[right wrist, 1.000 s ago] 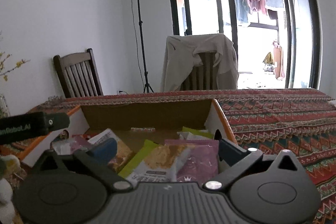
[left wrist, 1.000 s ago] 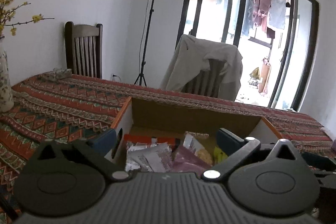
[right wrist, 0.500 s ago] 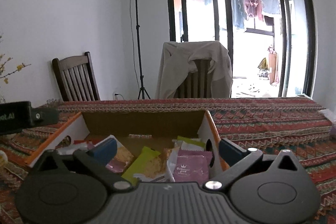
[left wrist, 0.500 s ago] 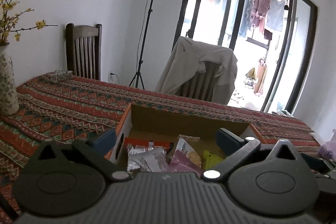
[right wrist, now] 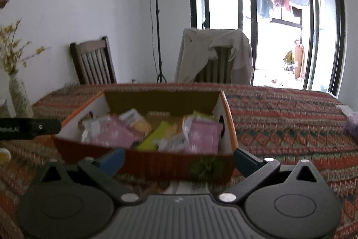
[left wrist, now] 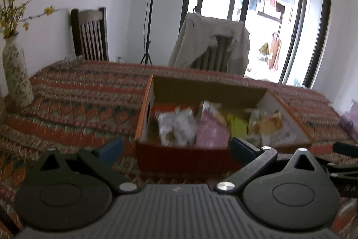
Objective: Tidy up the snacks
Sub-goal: 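Move both tools back toward the snack pile, then grasp a cracker packet with the right gripper while the left grasps another cracker packet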
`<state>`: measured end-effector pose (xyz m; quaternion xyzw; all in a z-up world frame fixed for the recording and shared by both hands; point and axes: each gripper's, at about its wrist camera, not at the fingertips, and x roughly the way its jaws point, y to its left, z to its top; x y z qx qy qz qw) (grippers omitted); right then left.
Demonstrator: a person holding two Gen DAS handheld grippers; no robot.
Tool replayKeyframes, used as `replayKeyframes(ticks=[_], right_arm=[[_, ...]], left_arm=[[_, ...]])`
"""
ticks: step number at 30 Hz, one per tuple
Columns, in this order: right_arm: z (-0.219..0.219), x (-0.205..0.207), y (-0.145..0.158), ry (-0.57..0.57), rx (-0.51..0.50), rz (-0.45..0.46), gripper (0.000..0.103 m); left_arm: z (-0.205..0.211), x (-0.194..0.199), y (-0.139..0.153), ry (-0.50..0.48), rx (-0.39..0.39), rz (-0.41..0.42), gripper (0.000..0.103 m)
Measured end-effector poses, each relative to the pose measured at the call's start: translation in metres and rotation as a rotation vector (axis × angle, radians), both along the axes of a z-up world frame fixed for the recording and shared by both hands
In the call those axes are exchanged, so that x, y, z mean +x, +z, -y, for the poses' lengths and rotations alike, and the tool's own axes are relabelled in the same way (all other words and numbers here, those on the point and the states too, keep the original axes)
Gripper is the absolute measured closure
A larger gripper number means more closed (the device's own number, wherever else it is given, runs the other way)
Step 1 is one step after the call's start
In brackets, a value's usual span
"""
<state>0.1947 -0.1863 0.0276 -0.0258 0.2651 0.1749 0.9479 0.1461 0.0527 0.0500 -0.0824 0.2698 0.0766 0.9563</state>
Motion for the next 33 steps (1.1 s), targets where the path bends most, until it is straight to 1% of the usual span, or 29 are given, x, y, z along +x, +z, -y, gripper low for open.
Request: replayKeyframes(ticks=[5, 9, 13, 17, 19, 23, 25, 28, 30, 33], right_arm=[[0.002, -0.014, -0.020, 0.011, -0.040, -0.051, 0.000], [0.003, -0.023, -0.038, 0.021, -0.068, -0.104, 0.000], [0.002, -0.023, -0.050, 0.021, -0.111, -0.139, 0.000], [-0.002, -0.016, -0.050, 0.039, -0.109, -0.143, 0.000], [-0.005, -0.009, -0.050, 0.050, -0.111, -0.145, 0.000], [-0.016, 0.006, -0.055, 0.077, -0.132, -0.163, 0.000], [-0.022, 0.015, -0.060, 0.081, -0.157, -0.182, 0.000], [-0.029, 0.027, -0.070, 0.103, -0.165, -0.215, 0.000], [-0.030, 0.030, -0.073, 0.121, -0.123, -0.217, 0.000], [-0.032, 0.028, -0.075, 0.133, -0.119, -0.202, 0.000]], left_arm=[[-0.011, -0.021, -0.024, 0.012, 0.003, -0.053, 0.000], [-0.024, -0.035, -0.046, 0.023, -0.010, -0.098, 0.000], [-0.038, -0.042, -0.064, 0.039, -0.017, -0.154, 0.000], [-0.046, -0.048, -0.075, 0.039, -0.033, -0.136, 0.000], [-0.047, -0.050, -0.077, 0.030, -0.048, -0.109, 0.000], [-0.043, -0.053, -0.075, 0.030, -0.027, -0.063, 0.000], [-0.042, -0.053, -0.074, 0.033, -0.021, -0.058, 0.000], [-0.042, -0.051, -0.075, 0.028, -0.030, -0.063, 0.000], [-0.044, -0.052, -0.075, 0.028, -0.040, -0.060, 0.000], [-0.045, -0.053, -0.075, 0.030, -0.050, -0.057, 0.000]])
